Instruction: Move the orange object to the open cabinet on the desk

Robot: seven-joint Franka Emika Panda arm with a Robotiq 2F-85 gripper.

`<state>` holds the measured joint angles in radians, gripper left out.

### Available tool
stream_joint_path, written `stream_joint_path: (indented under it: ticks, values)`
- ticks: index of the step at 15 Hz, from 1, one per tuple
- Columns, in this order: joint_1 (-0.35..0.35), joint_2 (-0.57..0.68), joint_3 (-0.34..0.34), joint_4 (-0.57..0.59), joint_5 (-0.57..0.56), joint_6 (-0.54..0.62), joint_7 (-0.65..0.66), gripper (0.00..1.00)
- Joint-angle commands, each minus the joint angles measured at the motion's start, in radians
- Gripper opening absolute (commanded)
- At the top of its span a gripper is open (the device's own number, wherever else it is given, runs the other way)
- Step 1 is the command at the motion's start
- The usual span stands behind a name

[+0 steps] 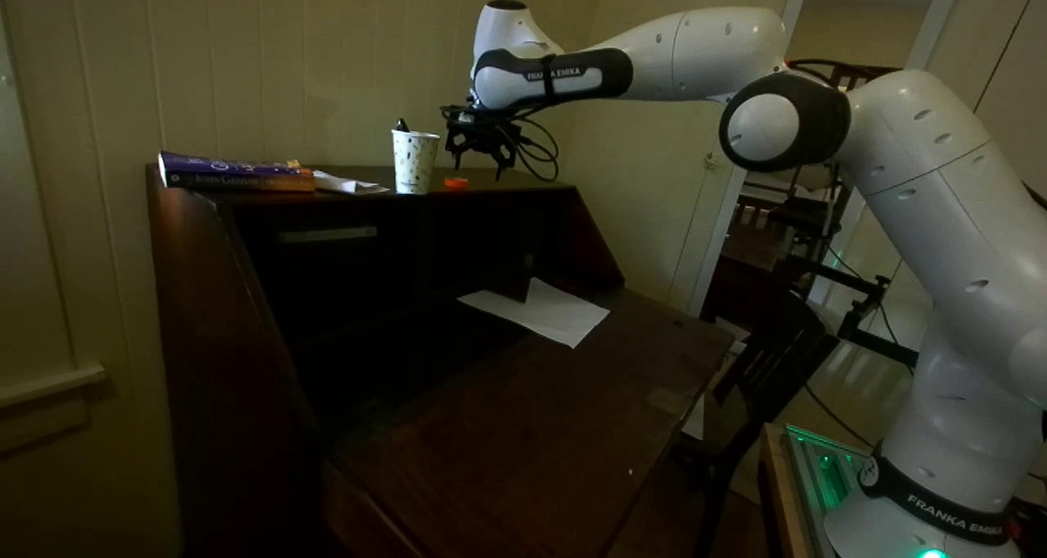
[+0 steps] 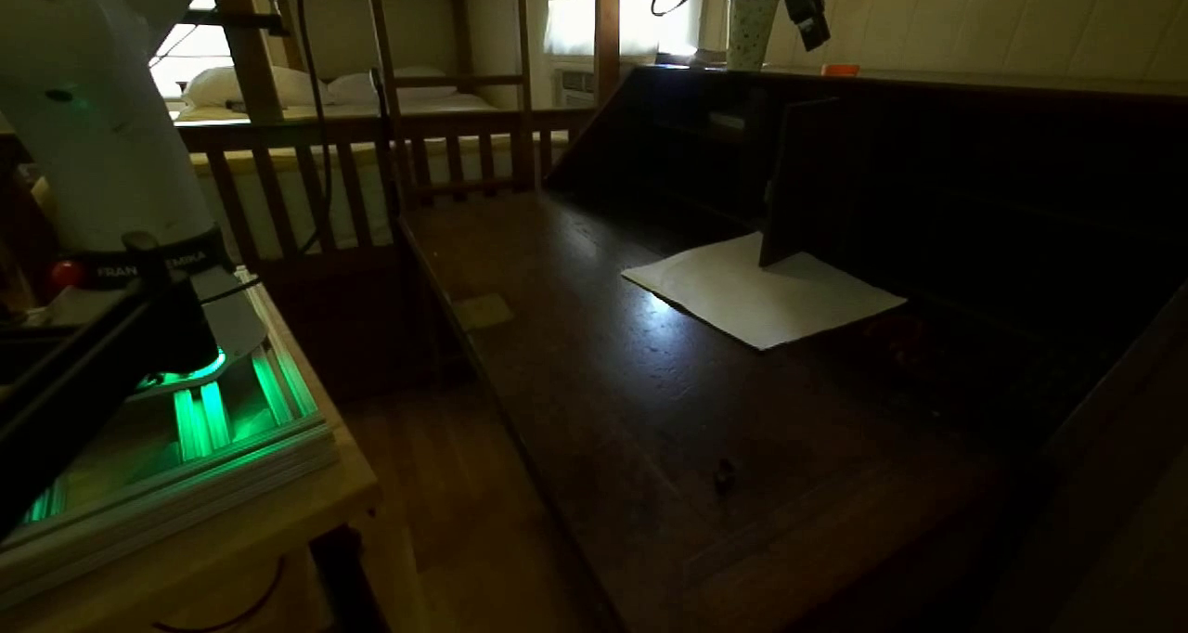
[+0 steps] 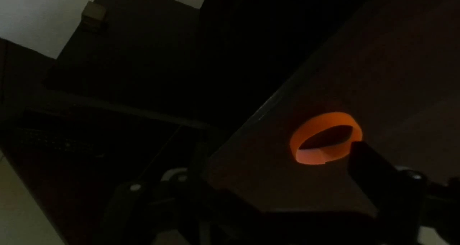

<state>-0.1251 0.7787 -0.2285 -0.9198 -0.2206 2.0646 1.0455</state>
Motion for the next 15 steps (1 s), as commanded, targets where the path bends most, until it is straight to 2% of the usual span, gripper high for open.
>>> stream_joint_path:
  ticks: [1,6,8,9,11,12,13,14,15]
  values:
    - [-0.027,0.105,-0.007,0.157,0.026,-0.042,0.072,1.0]
    - [-0.057,0.163,0.003,0.228,0.027,-0.048,0.103,0.98]
    - [-0.065,0.178,0.011,0.247,0.034,-0.055,0.101,0.92]
    - [-0.069,0.184,0.016,0.255,0.037,-0.064,0.098,0.85]
    - [-0.071,0.193,0.021,0.266,0.039,-0.08,0.089,0.83]
    - [-0.072,0.197,0.024,0.271,0.04,-0.087,0.085,0.77]
    - [-0.072,0.199,0.026,0.274,0.039,-0.092,0.083,0.79]
    - [-0.073,0.2,0.03,0.275,0.04,-0.097,0.079,0.76]
    - [-0.072,0.199,0.029,0.276,0.036,-0.1,0.078,0.61]
